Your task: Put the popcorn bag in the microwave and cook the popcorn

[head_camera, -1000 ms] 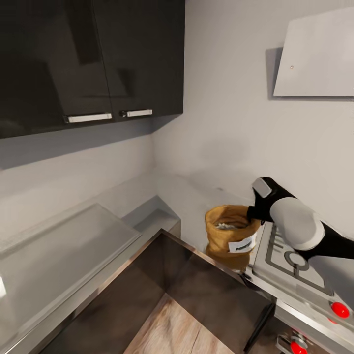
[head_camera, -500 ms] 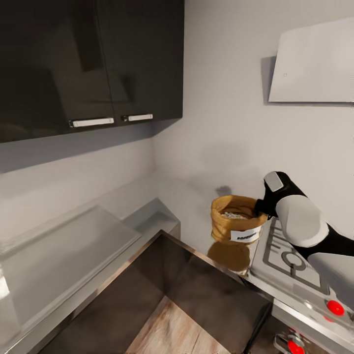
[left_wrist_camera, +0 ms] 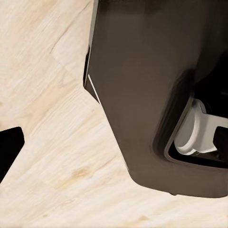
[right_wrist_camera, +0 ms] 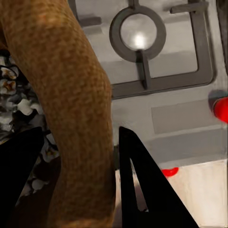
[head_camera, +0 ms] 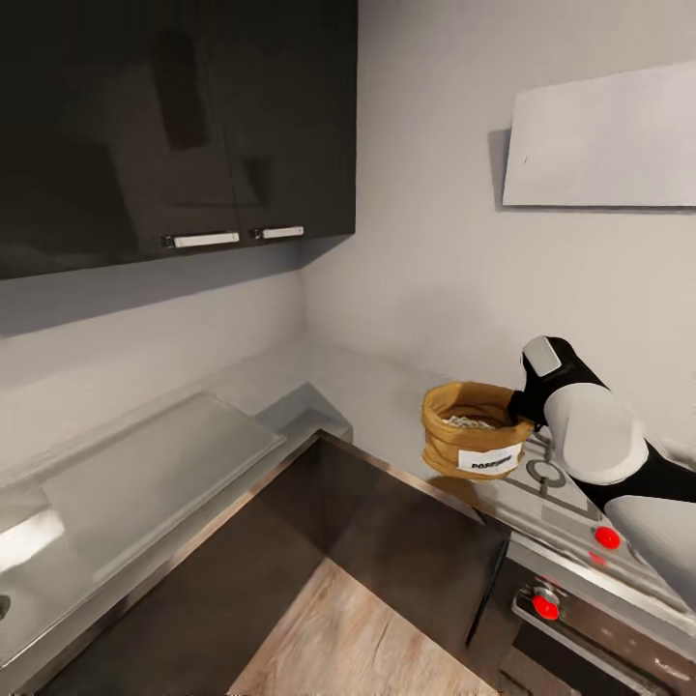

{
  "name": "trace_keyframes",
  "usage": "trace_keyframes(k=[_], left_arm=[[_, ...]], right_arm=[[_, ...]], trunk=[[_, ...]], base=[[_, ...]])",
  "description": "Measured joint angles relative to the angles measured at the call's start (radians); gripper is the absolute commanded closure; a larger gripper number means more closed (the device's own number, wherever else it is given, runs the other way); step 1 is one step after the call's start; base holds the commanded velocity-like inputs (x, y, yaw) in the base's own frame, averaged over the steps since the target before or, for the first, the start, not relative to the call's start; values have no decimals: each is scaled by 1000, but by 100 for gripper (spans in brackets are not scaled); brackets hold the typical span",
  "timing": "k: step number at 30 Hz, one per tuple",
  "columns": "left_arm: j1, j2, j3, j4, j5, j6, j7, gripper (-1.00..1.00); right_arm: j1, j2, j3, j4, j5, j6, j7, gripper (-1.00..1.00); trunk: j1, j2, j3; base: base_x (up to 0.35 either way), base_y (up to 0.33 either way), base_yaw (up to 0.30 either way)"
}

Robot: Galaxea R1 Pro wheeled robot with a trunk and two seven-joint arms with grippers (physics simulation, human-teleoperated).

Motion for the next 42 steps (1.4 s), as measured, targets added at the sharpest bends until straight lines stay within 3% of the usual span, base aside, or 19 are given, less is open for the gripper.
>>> trace_keyframes(k=[2,6,8,35,40,42], left_arm=[[0,0,0,0,0,0,0,-100],[0,1,0,0,0,0,0,-100],[0,1,0,0,0,-1,0,-100],[0,1,0,0,0,0,0,-100],[0,0,-1,0,0,-2,0,-100],[0,-1,-1,0,-1,-4,0,-100]], right_arm=[[0,0,-2,0,0,0,0,100],[0,0,-60,0,0,-2,-1,100],[0,0,-71,0,0,-2,-1,100],[0,0,-73,-29,1,-4,-8,100],[0,0,-142,-29,1,-3,-9,100],[0,0,-151,-29,1,-3,-8,100]], trunk=[[0,0,0],[0,0,0],[0,0,0],[0,0,0],[0,0,0],[0,0,0]], base=[[-245,235,-293],[-240,238,-297],[-178,172,-298],[-114,92,-298],[-120,60,-298],[-250,44,-298]])
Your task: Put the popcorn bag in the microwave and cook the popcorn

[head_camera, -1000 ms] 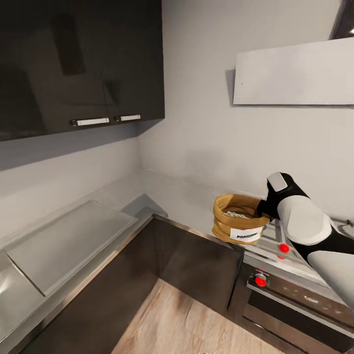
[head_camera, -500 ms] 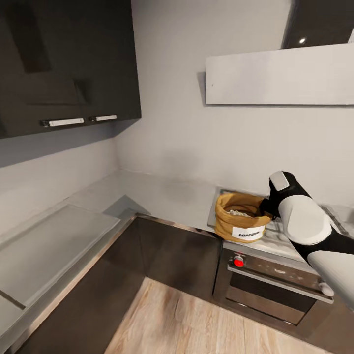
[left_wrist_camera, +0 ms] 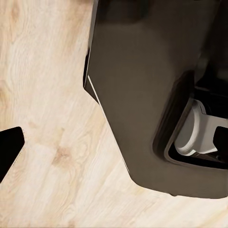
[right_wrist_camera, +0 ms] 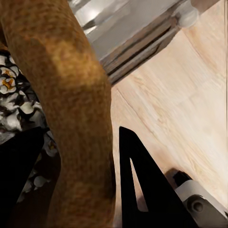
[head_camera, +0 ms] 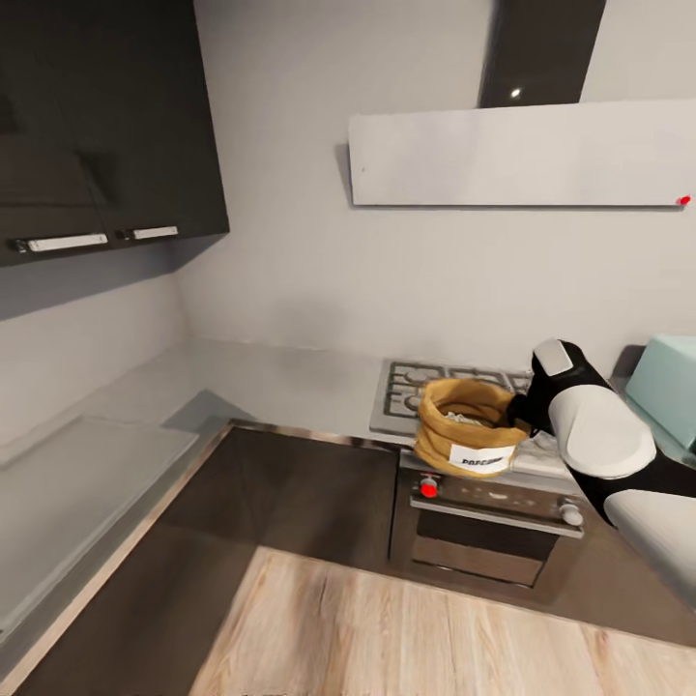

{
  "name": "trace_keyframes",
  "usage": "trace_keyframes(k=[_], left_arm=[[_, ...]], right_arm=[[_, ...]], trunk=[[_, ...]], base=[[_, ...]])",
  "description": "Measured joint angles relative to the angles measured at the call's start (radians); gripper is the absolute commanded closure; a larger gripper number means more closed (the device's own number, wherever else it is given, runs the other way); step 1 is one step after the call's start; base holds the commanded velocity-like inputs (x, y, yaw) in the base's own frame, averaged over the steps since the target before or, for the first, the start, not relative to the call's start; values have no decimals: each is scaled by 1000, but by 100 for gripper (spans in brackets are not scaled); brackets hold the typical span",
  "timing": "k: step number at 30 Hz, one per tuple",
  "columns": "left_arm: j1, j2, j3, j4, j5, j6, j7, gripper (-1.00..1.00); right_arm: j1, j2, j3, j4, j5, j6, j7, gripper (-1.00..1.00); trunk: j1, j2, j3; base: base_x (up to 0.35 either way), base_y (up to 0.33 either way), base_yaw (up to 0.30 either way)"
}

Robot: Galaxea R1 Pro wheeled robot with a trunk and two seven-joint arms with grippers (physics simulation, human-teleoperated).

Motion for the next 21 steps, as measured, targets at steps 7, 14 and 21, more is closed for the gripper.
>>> trace_keyframes(k=[7,14,21], left_arm=[[0,0,0,0,0,-3,0,-100],[0,0,0,0,0,-3,0,-100],[0,0,0,0,1,-2,0,-100]], right_arm=[[0,0,-4,0,0,-1,0,100],[0,0,-3,0,1,-1,-1,100],[0,0,-3,0,2,-16,-2,100]], trunk=[[0,0,0],[0,0,0],[0,0,0]], base=[[-293,6,-298],[-241,5,-298],[-219,80,-298]])
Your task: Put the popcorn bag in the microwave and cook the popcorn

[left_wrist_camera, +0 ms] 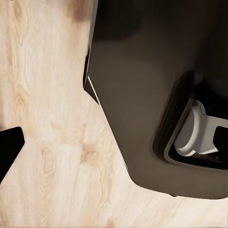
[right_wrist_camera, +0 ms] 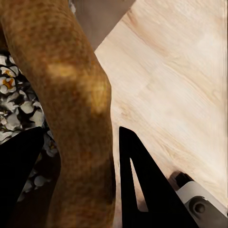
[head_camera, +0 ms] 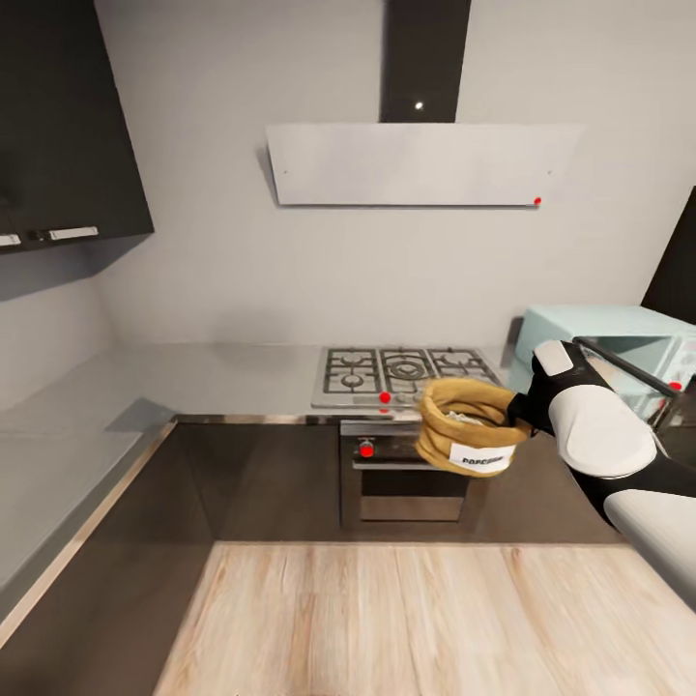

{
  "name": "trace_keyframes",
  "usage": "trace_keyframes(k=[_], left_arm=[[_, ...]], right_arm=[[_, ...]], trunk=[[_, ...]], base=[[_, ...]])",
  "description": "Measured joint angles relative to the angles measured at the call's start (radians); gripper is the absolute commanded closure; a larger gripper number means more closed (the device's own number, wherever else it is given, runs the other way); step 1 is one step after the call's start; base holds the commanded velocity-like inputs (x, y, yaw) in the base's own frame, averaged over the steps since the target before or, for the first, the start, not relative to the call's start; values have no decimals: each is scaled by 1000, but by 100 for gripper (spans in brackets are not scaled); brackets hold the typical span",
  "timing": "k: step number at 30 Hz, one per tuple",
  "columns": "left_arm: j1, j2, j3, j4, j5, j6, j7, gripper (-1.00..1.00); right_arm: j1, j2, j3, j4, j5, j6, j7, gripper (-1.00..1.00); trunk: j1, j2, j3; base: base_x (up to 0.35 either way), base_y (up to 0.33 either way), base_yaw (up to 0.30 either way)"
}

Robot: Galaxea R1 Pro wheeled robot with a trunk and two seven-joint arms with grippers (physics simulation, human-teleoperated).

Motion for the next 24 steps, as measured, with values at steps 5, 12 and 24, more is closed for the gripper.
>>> trace_keyframes(k=[5,12,24], left_arm=[[0,0,0,0,0,-1,0,-100],[0,33,6,-1,0,-6,1,-100],[0,66,46,0,0,-6,1,-100]], right_arm=[[0,0,0,0,-2,-13,-25,100],[0,0,-1,0,-1,-13,-27,100],[0,0,0,0,-1,-13,-29,100]], trunk=[[0,0,0],[0,0,0],[0,0,0]], base=[[-215,97,-298],[-73,24,-298],[0,0,-298]])
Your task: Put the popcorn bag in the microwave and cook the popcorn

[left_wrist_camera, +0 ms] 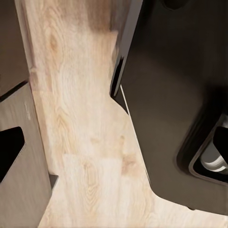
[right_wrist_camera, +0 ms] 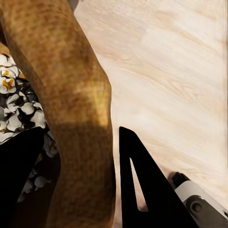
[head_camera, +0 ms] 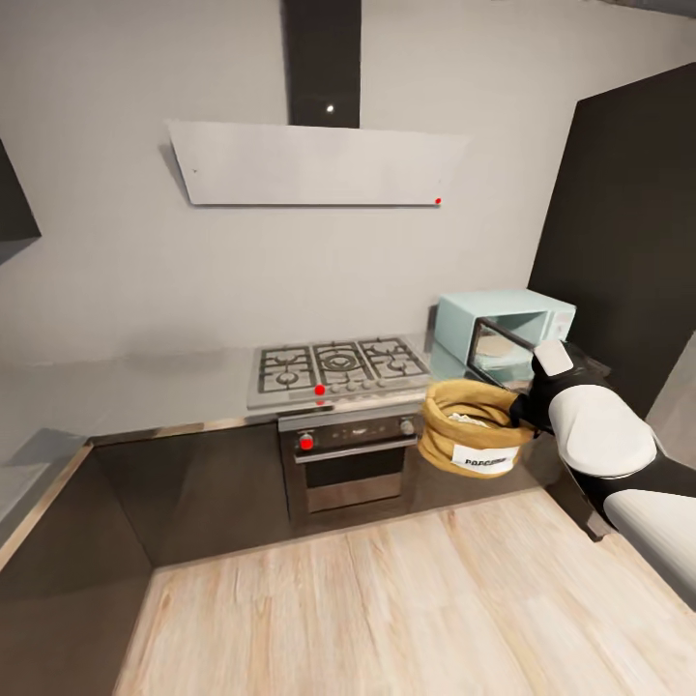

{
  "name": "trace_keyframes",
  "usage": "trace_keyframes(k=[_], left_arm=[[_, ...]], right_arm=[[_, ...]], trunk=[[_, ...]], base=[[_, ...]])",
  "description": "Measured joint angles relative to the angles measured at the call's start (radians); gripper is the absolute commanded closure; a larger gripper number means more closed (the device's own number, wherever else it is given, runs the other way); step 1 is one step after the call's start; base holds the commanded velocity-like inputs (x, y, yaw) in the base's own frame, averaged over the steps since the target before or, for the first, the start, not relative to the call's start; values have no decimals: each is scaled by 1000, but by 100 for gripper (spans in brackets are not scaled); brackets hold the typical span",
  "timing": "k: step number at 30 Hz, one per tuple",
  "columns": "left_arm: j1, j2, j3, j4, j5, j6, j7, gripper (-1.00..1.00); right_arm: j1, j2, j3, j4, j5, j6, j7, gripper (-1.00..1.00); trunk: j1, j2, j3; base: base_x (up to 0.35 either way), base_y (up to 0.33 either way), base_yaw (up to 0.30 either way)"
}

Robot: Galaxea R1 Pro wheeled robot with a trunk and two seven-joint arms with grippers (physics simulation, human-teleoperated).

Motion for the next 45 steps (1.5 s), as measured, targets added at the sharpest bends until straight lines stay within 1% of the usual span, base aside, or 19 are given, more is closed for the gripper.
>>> trace_keyframes(k=[7,11,26,31,37,45], left_arm=[[0,-3,-1,0,0,1,0,-100],[0,-10,-2,0,0,2,0,-100],[0,-11,-2,0,0,2,0,-100],[0,-11,-2,0,0,2,0,-100],[0,-14,-2,1,0,0,-1,-100],[0,-15,-1,1,0,0,-1,-100]], right_arm=[[0,0,0,0,0,0,1,100],[0,0,0,0,0,0,0,100],[0,0,1,0,0,0,0,100],[0,0,1,0,0,0,0,100],[0,0,2,0,0,0,1,100],[0,0,3,0,0,0,1,100]], trunk=[[0,0,0],[0,0,0],[0,0,-1],[0,0,-3],[-1,0,-4],[-1,0,-4]], base=[[0,-2,-298],[0,-134,-298],[1,-288,-298],[119,-281,-287],[276,-120,-75],[329,-13,-2]])
